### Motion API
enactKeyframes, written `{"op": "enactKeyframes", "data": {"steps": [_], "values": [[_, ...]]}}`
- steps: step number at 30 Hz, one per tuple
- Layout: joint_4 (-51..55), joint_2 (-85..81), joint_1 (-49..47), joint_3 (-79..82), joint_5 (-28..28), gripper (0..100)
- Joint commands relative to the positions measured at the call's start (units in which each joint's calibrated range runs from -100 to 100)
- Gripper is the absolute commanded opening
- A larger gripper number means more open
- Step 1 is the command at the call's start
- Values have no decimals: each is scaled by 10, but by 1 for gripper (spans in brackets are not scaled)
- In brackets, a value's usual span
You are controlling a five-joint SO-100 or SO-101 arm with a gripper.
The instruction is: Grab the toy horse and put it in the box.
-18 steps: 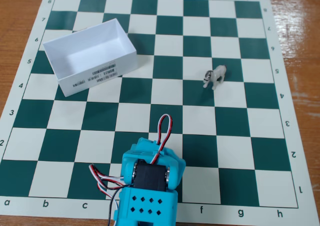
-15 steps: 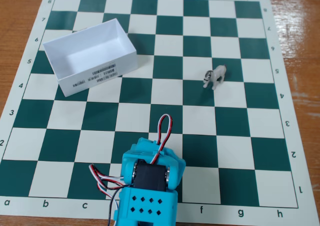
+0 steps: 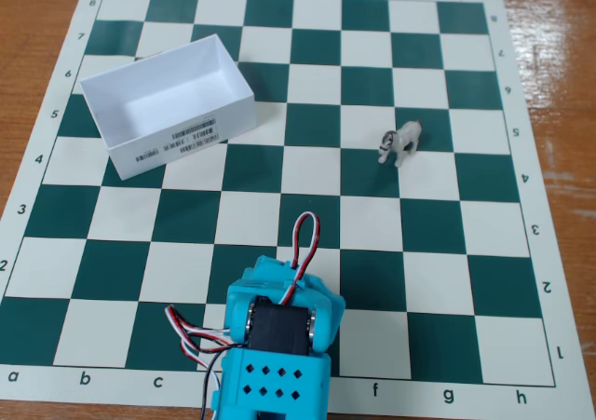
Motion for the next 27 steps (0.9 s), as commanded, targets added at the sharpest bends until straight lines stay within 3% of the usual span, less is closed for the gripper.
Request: {"op": "enactKeyframes", "data": {"steps": [1,5,8,13,19,27], "values": [[2,-4,-8,4,0,26],[1,-4,0,4,2,26],[-5,-3,42,4,59,26],[-78,6,73,4,58,27],[-234,104,99,-2,54,27],[-529,246,133,-8,63,30]]}}
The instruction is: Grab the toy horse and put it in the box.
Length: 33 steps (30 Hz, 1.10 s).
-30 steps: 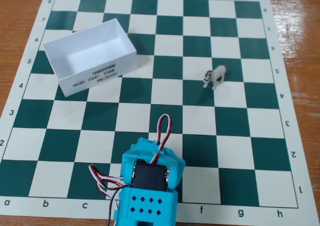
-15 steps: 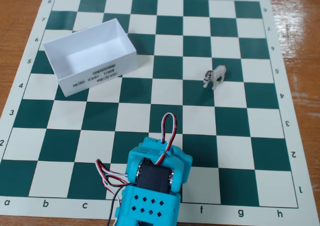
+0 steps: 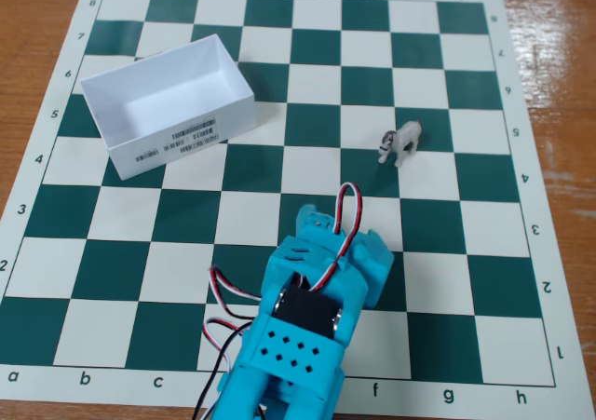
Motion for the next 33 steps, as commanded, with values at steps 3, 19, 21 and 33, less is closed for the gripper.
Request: {"op": "enactKeyframes", "data": {"steps": [3,19,21,33], "values": [[-160,104,14,-36,3,31],[-186,390,48,-281,-8,32],[-168,418,50,-317,-16,32],[-146,578,44,-445,-54,32]]}}
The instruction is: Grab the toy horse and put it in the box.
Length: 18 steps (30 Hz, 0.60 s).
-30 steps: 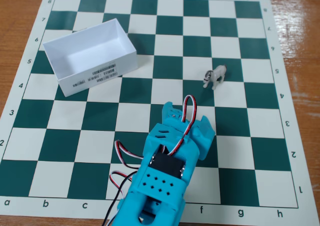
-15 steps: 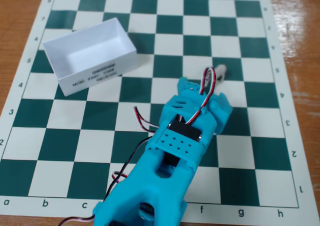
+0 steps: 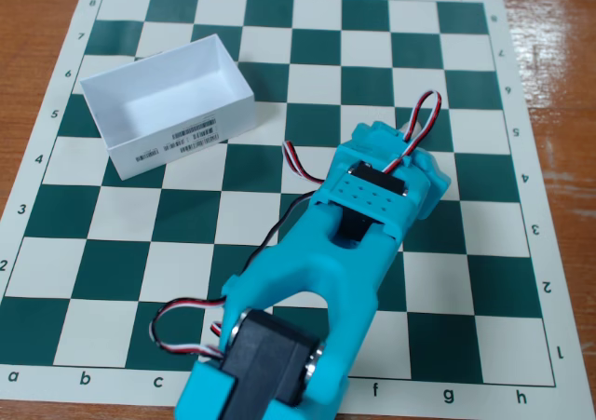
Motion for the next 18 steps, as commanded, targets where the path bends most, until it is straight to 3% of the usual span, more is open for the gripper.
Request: {"op": "enactKeyframes", "data": {"steps": [1,18], "values": [[3,22,-3,-44,-6,32],[209,217,-3,-329,-52,32]]}}
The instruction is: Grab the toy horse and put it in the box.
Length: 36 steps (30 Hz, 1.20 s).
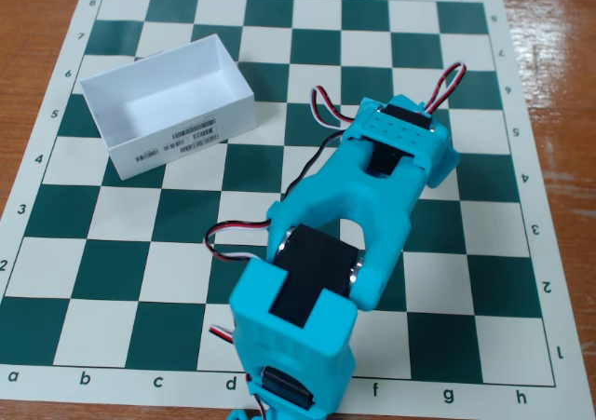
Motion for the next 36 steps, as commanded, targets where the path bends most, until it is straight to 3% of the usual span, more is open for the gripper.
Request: {"op": "enactKeyframes", "data": {"steps": [1,22,36], "values": [[53,22,-2,-75,-11,32],[155,189,-2,-299,-47,33],[157,255,-2,-327,-47,32]]}}
